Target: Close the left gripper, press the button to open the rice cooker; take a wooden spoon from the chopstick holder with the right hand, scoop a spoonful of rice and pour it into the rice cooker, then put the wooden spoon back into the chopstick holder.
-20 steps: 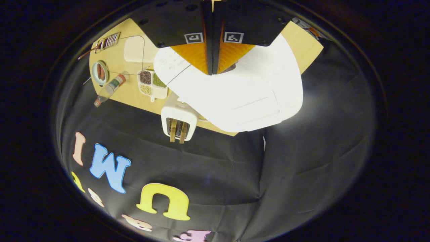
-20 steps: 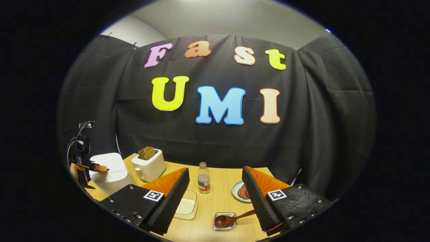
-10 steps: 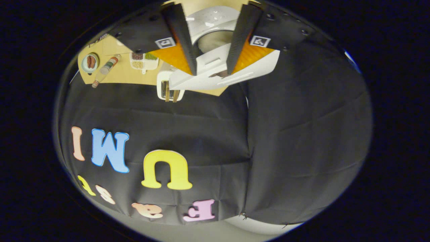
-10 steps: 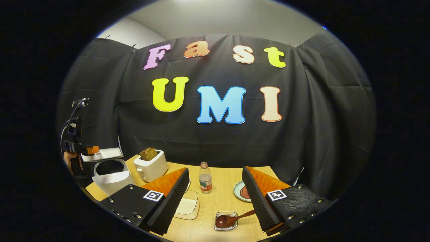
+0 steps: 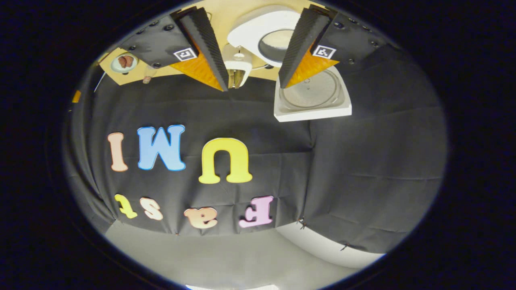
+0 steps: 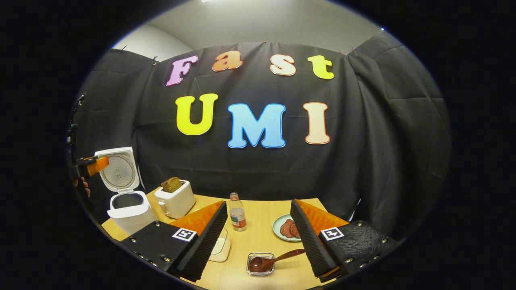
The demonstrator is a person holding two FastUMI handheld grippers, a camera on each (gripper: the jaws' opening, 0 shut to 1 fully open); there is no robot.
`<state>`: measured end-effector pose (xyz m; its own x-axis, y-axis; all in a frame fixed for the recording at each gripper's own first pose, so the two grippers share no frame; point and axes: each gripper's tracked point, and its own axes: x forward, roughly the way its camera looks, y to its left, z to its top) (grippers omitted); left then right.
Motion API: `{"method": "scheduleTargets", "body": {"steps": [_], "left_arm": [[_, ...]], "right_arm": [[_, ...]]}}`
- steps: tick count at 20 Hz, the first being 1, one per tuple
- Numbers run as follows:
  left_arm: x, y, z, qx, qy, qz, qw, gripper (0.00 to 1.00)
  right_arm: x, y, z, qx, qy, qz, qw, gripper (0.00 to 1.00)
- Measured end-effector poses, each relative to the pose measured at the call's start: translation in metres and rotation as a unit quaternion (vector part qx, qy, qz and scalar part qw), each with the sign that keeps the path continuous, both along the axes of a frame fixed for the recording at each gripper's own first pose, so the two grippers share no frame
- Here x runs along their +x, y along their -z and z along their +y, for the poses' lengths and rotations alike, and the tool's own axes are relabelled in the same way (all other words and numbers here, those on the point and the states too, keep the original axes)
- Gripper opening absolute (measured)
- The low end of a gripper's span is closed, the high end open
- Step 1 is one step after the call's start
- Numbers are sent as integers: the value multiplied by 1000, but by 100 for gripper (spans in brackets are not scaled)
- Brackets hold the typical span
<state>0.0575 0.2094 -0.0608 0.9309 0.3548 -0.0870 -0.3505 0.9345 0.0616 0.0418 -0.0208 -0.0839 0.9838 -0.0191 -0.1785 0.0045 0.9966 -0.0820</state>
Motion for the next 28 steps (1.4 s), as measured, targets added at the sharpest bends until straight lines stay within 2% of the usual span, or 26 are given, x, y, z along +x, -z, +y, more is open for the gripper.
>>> {"method": "scheduleTargets", "body": {"steps": [1, 3, 6, 8, 9, 10, 11, 13, 14, 15, 16, 17, 18, 20, 21, 22, 23, 24, 25, 27, 28], "left_arm": [[-3, -4, -9, 7, 6, -4, 1000, 90], [-9, -18, -31, 26, 19, -23, 999, 87], [-15, -20, -64, 41, 44, -37, 998, 94], [-15, -10, -87, 45, 71, -23, 996, 87], [-15, -6, -98, 49, 86, -15, 995, 86], [-14, 1, -108, 55, 100, -4, 994, 90], [-14, 7, -116, 59, 112, 10, 992, 85], [-16, 15, -129, 51, 127, 20, 990, 90], [-19, 15, -135, 42, 132, 18, 990, 95], [-21, 14, -137, 33, 133, 17, 990, 85], [-22, 15, -139, 24, 135, 18, 990, 90], [-22, 17, -143, 14, 142, 21, 990, 85], [-22, 20, -143, 9, 144, 26, 989, 90], [-24, 24, -138, 13, 140, 38, 989, 87], [-26, 24, -136, 15, 138, 43, 989, 91], [-27, 26, -135, 17, 137, 46, 989, 87], [-27, 27, -137, 16, 139, 52, 989, 87], [-28, 28, -137, 14, 138, 57, 989, 87], [-30, 25, -138, 15, 136, 58, 989, 92], [-30, 18, -139, 14, 132, 53, 990, 92], [-31, 17, -141, 13, 129, 52, 990, 89]], "right_arm": [[0, 4, -6, 4, 5, 3, 1000, 96], [0, 13, -25, 6, 21, 6, 1000, 96], [4, 29, -52, -8, 41, 7, 999, 96], [9, 53, -67, 2, 51, 26, 998, 96], [10, 68, -73, 9, 56, 38, 998, 96], [13, 81, -78, 16, 60, 50, 997, 96], [15, 96, -81, 24, 63, 63, 996, 97], [23, 123, -85, 41, 69, 87, 993, 96], [27, 137, -86, 48, 70, 98, 992, 96], [28, 149, -87, 51, 70, 106, 991, 96], [31, 162, -88, 49, 73, 117, 989, 96], [32, 175, -89, 48, 75, 130, 988, 96], [34, 184, -90, 52, 75, 137, 986, 96], [39, 198, -89, 74, 76, 153, 983, 94], [41, 205, -86, 93, 73, 159, 980, 94], [45, 210, -86, 106, 76, 164, 978, 92], [49, 213, -84, 116, 72, 166, 977, 84], [53, 216, -81, 125, 64, 170, 975, 83], [56, 218, -76, 137, 54, 169, 975, 64], [59, 213, -65, 162, 24, 165, 973, 48], [60, 212, -59, 177, 13, 167, 970, 40]]}}
